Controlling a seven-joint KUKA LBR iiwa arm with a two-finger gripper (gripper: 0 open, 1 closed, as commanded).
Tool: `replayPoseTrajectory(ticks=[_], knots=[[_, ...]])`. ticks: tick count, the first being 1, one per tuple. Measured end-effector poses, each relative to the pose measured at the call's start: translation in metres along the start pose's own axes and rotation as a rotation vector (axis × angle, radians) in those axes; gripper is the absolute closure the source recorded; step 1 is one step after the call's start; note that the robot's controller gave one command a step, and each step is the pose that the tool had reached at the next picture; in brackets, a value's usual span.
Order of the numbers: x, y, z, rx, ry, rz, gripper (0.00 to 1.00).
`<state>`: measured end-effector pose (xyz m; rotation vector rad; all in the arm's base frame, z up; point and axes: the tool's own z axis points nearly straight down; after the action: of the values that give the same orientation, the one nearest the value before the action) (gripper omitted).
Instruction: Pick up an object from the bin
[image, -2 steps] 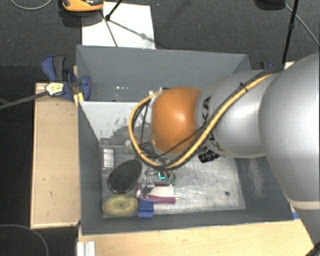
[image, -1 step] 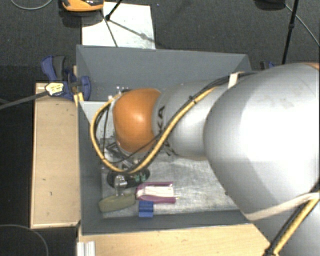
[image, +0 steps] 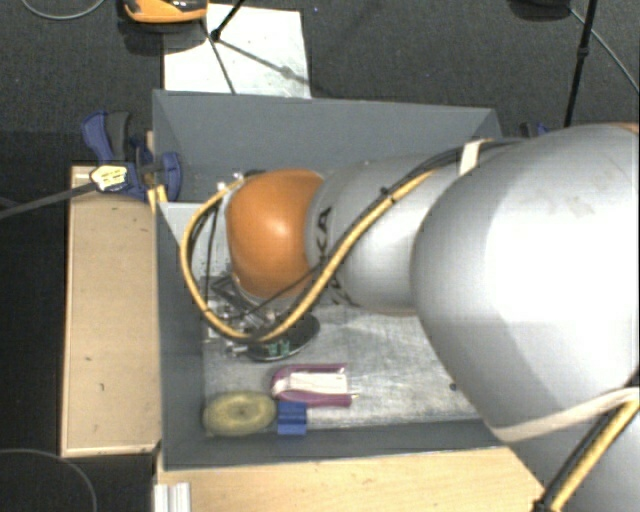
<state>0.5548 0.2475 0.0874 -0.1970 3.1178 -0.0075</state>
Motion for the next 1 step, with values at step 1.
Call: replayPoseTrajectory(ticks=[1], knots=[[0.0075, -0.1134, -0.0348, -0.003, 0.012, -0.027, 1.00]])
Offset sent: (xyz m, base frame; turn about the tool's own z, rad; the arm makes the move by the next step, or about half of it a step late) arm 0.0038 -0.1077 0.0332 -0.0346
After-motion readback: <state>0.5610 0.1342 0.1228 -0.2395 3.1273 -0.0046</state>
